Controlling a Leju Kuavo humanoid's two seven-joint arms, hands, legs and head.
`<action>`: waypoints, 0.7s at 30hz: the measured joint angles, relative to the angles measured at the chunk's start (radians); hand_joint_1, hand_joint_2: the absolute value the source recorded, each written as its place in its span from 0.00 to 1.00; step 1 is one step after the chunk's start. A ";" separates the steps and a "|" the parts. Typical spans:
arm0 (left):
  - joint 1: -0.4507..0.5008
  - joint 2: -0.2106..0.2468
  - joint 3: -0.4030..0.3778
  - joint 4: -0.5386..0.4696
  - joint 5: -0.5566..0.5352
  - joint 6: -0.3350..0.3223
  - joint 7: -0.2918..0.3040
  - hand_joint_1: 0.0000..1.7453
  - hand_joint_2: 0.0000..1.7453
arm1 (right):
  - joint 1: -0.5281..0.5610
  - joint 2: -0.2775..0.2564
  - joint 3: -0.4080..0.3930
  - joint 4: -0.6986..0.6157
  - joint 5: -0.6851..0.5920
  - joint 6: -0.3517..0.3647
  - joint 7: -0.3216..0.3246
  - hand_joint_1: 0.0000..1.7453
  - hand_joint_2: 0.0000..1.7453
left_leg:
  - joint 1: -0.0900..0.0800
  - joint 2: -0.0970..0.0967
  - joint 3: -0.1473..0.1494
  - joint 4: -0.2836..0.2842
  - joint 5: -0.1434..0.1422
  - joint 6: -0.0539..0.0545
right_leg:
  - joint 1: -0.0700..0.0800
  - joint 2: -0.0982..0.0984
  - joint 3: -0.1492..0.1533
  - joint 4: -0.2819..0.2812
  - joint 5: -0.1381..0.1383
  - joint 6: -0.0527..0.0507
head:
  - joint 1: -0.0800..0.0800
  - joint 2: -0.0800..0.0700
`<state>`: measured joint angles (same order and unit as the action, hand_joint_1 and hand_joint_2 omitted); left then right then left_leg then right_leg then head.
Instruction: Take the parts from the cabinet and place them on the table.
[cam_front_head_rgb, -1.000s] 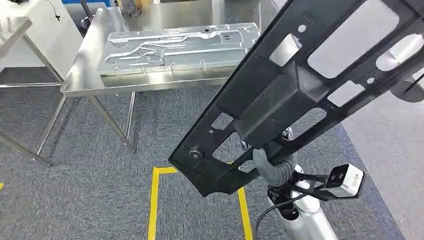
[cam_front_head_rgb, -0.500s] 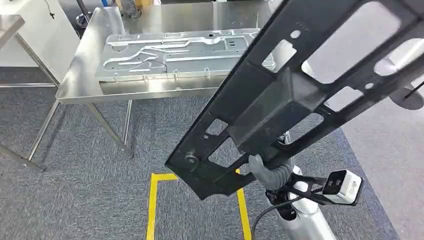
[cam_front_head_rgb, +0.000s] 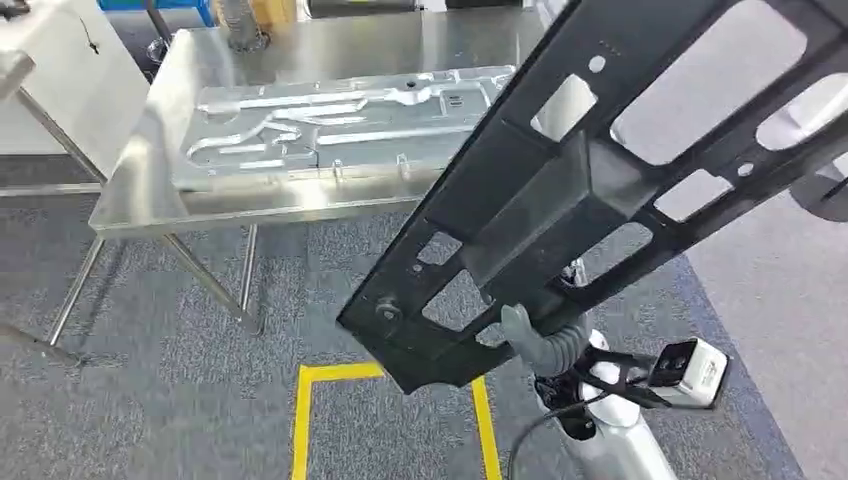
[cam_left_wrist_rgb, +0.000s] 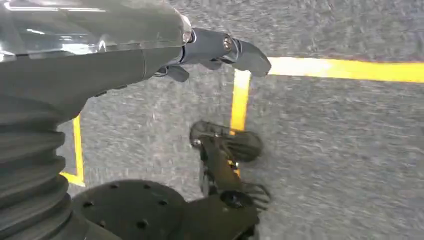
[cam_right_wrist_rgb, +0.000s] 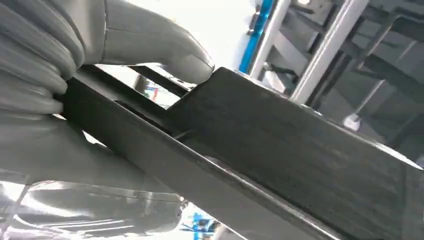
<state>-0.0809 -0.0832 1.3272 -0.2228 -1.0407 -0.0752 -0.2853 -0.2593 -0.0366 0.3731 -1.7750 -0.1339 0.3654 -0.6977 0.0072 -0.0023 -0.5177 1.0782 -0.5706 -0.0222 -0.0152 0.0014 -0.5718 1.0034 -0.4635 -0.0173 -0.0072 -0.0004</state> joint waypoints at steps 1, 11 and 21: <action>0.000 -0.001 0.000 0.000 0.001 0.000 0.000 0.00 1.00 | 0.001 0.000 0.000 -0.002 0.000 -0.001 -0.001 1.00 1.00 | 0.003 0.000 -0.056 0.091 -0.030 -0.006 | 0.001 0.000 0.008 0.000 -0.007 -0.002 | 0.000 0.000; 0.009 -0.005 0.007 0.000 0.014 0.006 0.000 0.00 1.00 | 0.016 0.000 0.009 -0.017 0.010 -0.010 0.001 1.00 1.00 | -0.016 0.000 -0.111 -0.056 0.165 0.036 | 0.003 0.008 0.112 -0.017 -0.086 0.025 | 0.000 0.000; 0.010 -0.010 0.017 0.000 0.017 0.004 -0.001 0.00 1.00 | 0.028 0.000 0.015 -0.038 0.016 -0.021 0.005 1.00 1.00 | -0.004 -0.005 0.005 -0.101 0.103 0.052 | -0.001 0.003 -0.099 0.199 -0.099 0.059 | 0.000 0.000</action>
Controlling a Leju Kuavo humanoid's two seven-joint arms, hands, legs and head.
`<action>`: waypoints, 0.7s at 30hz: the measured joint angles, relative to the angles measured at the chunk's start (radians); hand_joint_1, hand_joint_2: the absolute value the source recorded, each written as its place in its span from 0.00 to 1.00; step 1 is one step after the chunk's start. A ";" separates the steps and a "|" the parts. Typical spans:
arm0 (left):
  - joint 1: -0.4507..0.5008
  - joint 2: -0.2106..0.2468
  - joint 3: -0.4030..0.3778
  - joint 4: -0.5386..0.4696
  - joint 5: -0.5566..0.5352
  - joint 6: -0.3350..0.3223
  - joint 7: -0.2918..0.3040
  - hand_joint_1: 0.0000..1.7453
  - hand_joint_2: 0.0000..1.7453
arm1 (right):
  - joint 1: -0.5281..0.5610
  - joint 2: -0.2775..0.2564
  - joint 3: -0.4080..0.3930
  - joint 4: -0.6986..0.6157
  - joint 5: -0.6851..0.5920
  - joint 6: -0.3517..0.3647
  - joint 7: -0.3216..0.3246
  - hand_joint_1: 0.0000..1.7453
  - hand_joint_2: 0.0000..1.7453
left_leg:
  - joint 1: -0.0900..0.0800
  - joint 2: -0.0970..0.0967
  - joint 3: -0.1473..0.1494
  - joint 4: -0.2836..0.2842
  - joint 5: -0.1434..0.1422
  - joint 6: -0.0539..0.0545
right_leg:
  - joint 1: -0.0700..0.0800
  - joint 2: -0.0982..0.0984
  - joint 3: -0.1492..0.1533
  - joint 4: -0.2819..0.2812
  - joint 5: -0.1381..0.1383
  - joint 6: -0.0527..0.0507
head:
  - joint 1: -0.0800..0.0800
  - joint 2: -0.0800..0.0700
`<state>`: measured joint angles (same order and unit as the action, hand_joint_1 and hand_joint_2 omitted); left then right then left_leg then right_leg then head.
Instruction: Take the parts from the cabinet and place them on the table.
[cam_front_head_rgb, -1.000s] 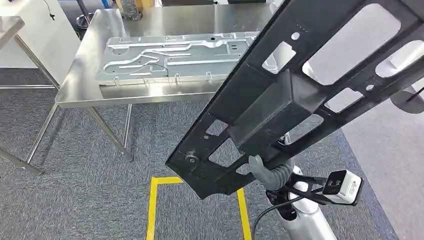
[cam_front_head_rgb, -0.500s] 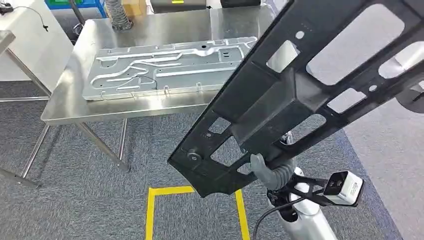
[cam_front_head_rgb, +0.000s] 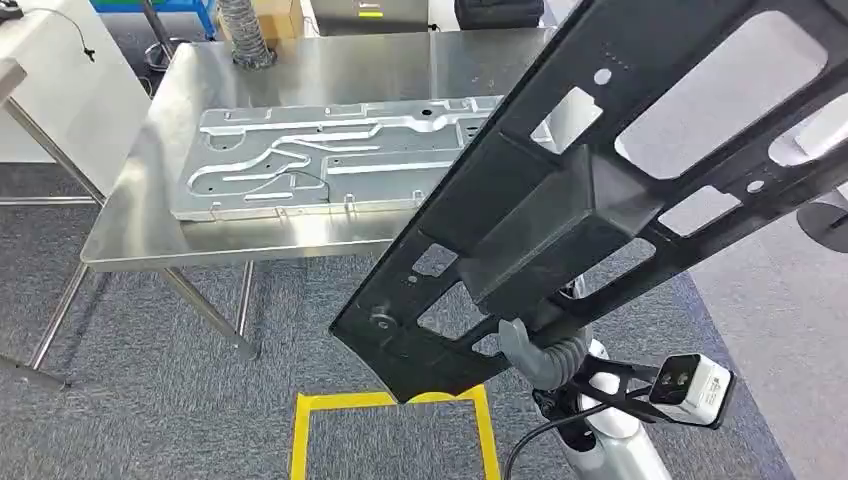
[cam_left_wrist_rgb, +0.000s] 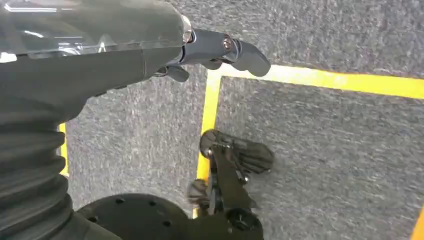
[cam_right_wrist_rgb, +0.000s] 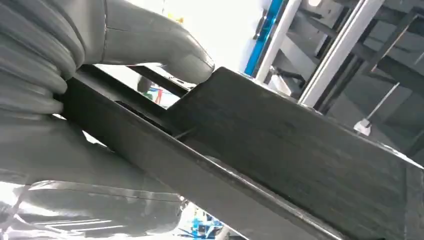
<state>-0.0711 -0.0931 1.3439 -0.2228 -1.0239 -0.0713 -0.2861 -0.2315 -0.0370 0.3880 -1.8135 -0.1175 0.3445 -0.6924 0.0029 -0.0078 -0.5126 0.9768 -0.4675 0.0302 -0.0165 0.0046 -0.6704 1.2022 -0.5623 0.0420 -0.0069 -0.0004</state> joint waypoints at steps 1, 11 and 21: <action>0.000 -0.001 0.000 0.000 0.000 0.000 0.000 0.00 1.00 | 0.000 0.000 0.000 -0.002 0.001 -0.001 0.002 1.00 1.00 | 0.000 0.000 0.016 0.001 -0.011 -0.003 | -0.001 -0.001 0.023 -0.082 0.065 -0.002 | 0.000 0.000; -0.009 -0.003 0.001 0.000 -0.002 -0.001 -0.002 0.00 1.00 | 0.007 0.011 0.003 -0.019 0.010 0.000 0.010 1.00 1.00 | 0.006 0.002 -0.108 0.260 -0.112 -0.055 | 0.005 -0.001 0.085 -0.195 0.110 -0.067 | 0.000 0.000; -0.003 -0.001 0.002 0.000 0.001 0.002 -0.002 0.00 1.00 | 0.018 0.014 0.004 -0.027 0.011 0.002 0.011 1.00 1.00 | -0.010 0.002 -0.108 0.024 0.060 -0.020 | 0.012 0.006 0.175 -0.199 0.047 -0.039 | 0.001 0.000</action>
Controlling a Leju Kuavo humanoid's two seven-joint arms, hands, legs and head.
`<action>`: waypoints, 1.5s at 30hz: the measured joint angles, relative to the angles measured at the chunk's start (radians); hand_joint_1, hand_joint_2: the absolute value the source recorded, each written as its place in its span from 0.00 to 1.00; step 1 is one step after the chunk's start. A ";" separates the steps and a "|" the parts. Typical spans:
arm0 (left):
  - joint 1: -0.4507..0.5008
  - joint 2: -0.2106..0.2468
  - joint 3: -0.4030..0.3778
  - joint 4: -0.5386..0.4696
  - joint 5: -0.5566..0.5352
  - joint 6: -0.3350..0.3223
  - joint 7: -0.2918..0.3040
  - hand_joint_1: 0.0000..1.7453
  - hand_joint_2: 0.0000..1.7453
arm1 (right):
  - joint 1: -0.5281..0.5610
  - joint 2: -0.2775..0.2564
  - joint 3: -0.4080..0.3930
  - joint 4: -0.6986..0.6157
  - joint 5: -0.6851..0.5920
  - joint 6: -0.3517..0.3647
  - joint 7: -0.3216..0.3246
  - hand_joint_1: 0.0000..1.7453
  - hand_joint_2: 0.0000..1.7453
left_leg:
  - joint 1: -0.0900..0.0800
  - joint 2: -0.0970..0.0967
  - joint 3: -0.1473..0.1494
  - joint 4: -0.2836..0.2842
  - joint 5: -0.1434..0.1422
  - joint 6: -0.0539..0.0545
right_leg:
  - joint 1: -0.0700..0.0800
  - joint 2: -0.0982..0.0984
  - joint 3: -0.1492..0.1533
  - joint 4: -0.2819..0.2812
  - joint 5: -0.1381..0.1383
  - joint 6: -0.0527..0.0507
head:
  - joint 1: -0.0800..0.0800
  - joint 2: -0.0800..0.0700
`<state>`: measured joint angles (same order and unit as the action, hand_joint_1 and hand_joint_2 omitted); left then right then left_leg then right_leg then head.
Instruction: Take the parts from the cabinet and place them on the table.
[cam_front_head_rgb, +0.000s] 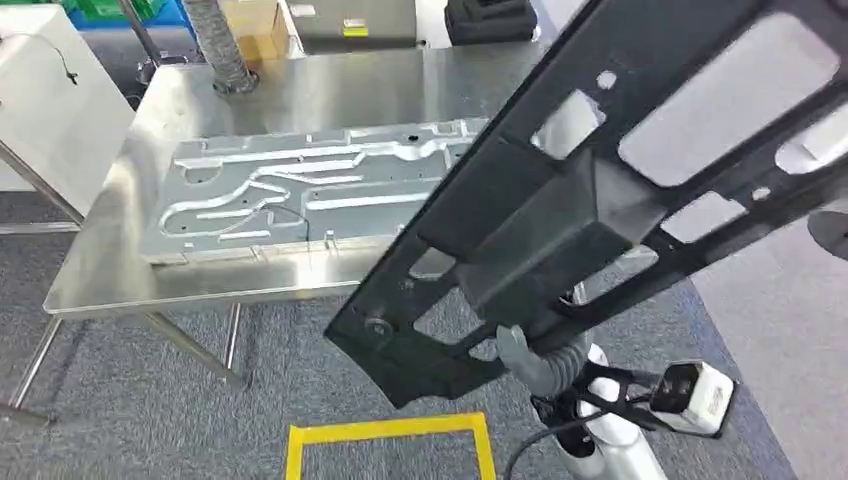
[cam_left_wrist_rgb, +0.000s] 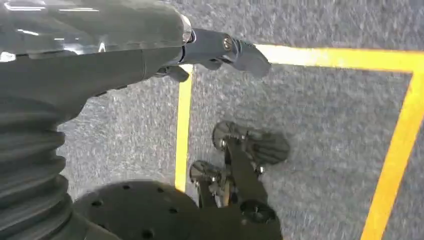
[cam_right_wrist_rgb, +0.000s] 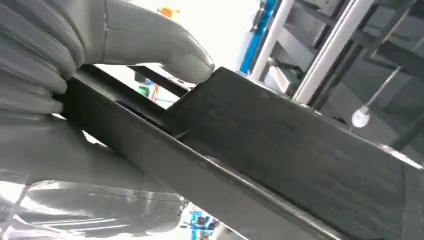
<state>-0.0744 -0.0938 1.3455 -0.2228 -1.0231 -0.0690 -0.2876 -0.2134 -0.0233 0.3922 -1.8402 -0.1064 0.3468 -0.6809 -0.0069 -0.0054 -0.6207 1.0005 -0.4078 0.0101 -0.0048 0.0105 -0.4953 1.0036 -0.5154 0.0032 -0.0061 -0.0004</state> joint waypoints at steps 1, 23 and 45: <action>0.000 0.000 0.000 0.000 0.000 0.000 0.000 0.00 1.00 | 0.000 0.000 0.000 -0.002 0.000 0.004 0.000 1.00 1.00 | 0.002 0.001 0.010 -0.004 -0.003 0.006 | 0.001 0.000 0.005 -0.004 0.003 0.006 | 0.000 0.000; 0.000 0.002 0.008 0.000 -0.006 -0.005 -0.015 0.00 1.00 | 0.046 -0.011 -0.111 -0.146 0.115 -0.226 0.070 1.00 1.00 | 0.016 0.000 -0.045 0.290 -0.199 -0.041 | -0.005 -0.007 -0.081 0.005 0.059 -0.034 | 0.000 0.000; -0.016 0.018 -0.016 0.000 -0.069 -0.053 -0.046 0.00 1.00 | -0.443 -0.251 -0.208 0.578 1.472 -0.434 0.582 1.00 1.00 | 0.001 -0.006 0.010 0.017 -0.017 0.007 | -0.001 -0.003 -0.118 0.019 0.078 0.010 | 0.000 0.000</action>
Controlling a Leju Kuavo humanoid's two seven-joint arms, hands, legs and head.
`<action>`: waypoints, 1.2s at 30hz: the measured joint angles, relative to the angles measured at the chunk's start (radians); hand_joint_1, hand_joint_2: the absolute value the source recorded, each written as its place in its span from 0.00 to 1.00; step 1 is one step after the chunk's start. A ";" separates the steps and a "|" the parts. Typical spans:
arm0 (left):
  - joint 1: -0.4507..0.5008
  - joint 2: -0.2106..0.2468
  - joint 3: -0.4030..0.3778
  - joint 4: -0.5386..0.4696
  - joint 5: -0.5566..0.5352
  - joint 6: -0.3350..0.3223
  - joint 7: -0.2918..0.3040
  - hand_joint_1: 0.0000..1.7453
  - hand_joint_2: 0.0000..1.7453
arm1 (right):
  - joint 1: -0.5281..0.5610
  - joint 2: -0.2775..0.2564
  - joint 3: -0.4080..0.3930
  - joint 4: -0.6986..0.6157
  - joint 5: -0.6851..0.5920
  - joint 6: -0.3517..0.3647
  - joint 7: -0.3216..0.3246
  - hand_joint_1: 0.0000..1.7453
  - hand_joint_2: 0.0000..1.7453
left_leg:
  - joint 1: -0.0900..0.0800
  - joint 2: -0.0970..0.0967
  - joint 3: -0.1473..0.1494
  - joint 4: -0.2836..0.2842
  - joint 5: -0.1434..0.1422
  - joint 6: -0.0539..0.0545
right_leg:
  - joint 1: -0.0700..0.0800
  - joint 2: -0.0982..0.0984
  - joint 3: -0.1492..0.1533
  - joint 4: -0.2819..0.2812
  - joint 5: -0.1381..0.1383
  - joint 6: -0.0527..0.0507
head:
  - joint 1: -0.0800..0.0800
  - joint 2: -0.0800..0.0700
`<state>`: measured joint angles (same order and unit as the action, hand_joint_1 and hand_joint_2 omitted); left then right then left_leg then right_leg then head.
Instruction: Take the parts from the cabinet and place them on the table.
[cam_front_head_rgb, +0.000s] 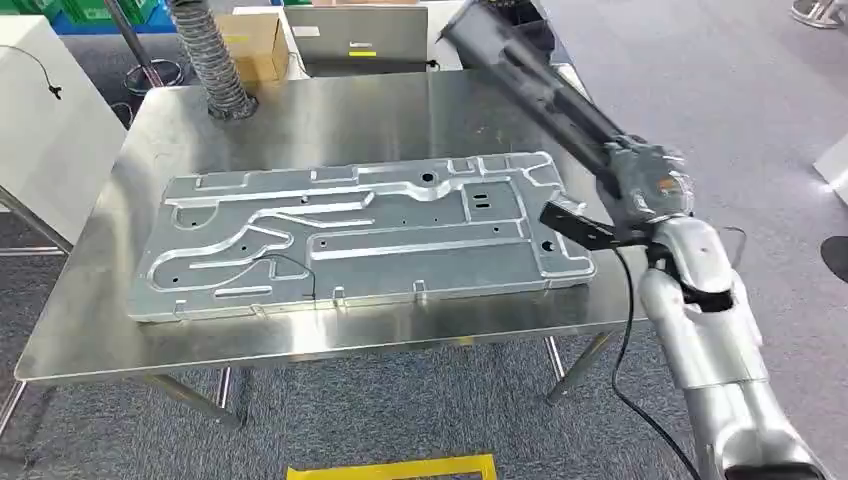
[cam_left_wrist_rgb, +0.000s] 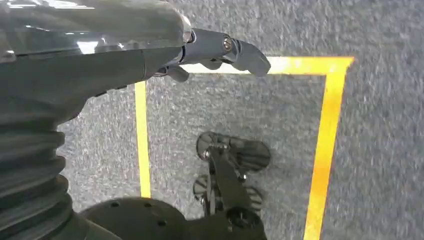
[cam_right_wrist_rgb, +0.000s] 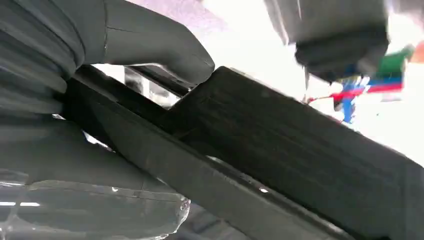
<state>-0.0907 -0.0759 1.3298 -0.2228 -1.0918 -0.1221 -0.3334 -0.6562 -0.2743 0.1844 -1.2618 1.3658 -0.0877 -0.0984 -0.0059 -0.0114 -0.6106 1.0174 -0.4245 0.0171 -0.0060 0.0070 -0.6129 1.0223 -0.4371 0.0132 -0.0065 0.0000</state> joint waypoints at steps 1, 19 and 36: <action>-0.001 0.001 -0.004 0.000 -0.001 -0.002 0.000 0.00 1.00 | -0.019 0.000 0.031 0.035 0.021 -0.001 -0.001 1.00 1.00 | 0.001 0.000 -0.001 -0.002 0.003 -0.005 | 0.001 0.000 -0.002 0.001 0.000 -0.002 | 0.000 0.000; 0.002 0.015 -0.011 0.000 0.008 -0.004 -0.078 0.00 1.00 | -0.268 0.260 0.556 0.626 0.133 -0.115 -0.117 1.00 1.00 | 0.011 0.009 0.001 -0.031 0.029 -0.001 | 0.009 -0.007 0.021 -0.012 -0.015 -0.005 | 0.000 0.000; 0.001 0.020 -0.014 0.000 -0.003 -0.004 -0.102 0.00 1.00 | -0.358 0.343 0.695 0.720 0.176 -0.136 -0.085 0.00 0.00 | 0.006 0.005 -0.024 0.053 -0.040 -0.038 | -0.003 -0.005 0.007 -0.014 0.008 -0.040 | 0.000 0.000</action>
<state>-0.0899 -0.0561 1.3161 -0.2224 -1.0948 -0.1259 -0.4356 -1.0142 0.0683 0.8789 -0.5417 1.5419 -0.2235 -0.1831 0.0001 -0.0063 -0.6349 1.0702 -0.4641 -0.0208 -0.0089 0.0017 -0.6057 1.0082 -0.4296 -0.0268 -0.0065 -0.0004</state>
